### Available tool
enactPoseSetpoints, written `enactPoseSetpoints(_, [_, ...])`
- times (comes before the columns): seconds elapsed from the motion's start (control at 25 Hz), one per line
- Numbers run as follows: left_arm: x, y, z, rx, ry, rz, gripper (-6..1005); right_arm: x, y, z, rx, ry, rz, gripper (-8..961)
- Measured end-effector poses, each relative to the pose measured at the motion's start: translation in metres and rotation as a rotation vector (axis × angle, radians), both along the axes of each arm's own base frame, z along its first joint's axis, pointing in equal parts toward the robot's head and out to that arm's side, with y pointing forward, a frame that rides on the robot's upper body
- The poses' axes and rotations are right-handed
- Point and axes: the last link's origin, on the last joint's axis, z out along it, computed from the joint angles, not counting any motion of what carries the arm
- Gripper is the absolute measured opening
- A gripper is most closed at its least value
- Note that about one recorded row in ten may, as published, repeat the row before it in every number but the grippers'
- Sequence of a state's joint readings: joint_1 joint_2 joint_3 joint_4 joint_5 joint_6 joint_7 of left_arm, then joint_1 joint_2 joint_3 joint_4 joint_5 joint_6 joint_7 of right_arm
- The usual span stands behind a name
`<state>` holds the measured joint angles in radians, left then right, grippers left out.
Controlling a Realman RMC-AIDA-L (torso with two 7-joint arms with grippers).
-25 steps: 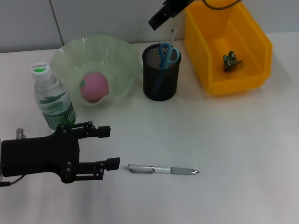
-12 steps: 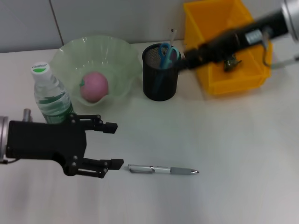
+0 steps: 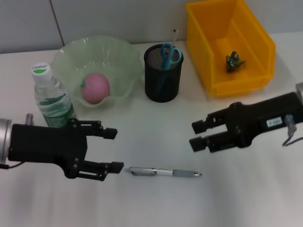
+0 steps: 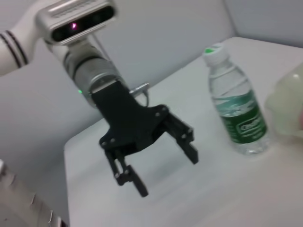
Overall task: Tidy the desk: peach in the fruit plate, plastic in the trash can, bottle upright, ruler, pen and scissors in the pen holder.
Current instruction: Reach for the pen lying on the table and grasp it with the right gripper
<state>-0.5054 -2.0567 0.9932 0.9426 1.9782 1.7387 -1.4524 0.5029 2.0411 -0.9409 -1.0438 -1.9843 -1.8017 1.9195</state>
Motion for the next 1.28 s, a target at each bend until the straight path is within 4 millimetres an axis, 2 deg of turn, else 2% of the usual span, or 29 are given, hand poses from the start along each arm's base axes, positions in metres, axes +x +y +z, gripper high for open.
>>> enactPoseSetpoints(0.12, [-0.005, -0.003, 0.0, 0.009, -0.021, 0.017, 798, 0.003, 0.001, -0.008, 0.003, -0.006, 0.046, 579])
enactPoseSetpoints(0.16, [-0.013, -0.006, 0.0, 0.021, -0.051, 0.043, 798, 0.004, 0.005, -0.011, 0.008, -0.034, 0.075, 579])
enactPoseSetpoints(0.24, [-0.013, -0.006, 0.0, 0.021, -0.051, 0.043, 798, 0.004, 0.007, -0.014, 0.009, -0.055, 0.085, 579])
enactPoseSetpoints(0.28, [-0.032, -0.015, 0.009, 0.049, -0.133, 0.11, 798, 0.004, 0.01, -0.017, 0.006, -0.08, 0.098, 579])
enactPoseSetpoints(0.44, [-0.036, -0.018, 0.011, 0.056, -0.159, 0.123, 798, 0.007, 0.016, -0.033, -0.02, -0.192, 0.134, 578])
enactPoseSetpoints(0.52, [-0.045, -0.025, 0.015, 0.09, -0.222, 0.136, 798, 0.005, 0.018, -0.042, -0.04, -0.246, 0.161, 578])
enactPoseSetpoints(0.64, [-0.048, -0.026, 0.016, 0.1, -0.227, 0.137, 798, -0.005, 0.019, -0.057, -0.084, -0.327, 0.237, 578])
enactPoseSetpoints(0.8, [-0.05, -0.028, 0.018, 0.11, -0.23, 0.141, 798, -0.014, 0.023, -0.065, -0.103, -0.38, 0.283, 577])
enactPoseSetpoints(0.96, [-0.065, -0.035, 0.022, 0.122, -0.19, 0.16, 798, -0.027, 0.029, -0.078, -0.115, -0.47, 0.346, 577])
enactPoseSetpoints(1.16, [-0.078, -0.043, 0.023, 0.158, -0.176, 0.168, 798, -0.034, 0.033, -0.085, -0.109, -0.52, 0.381, 576])
enactPoseSetpoints(1.28, [-0.091, -0.046, 0.017, 0.171, -0.149, 0.194, 798, -0.038, 0.034, -0.09, -0.114, -0.548, 0.4, 576])
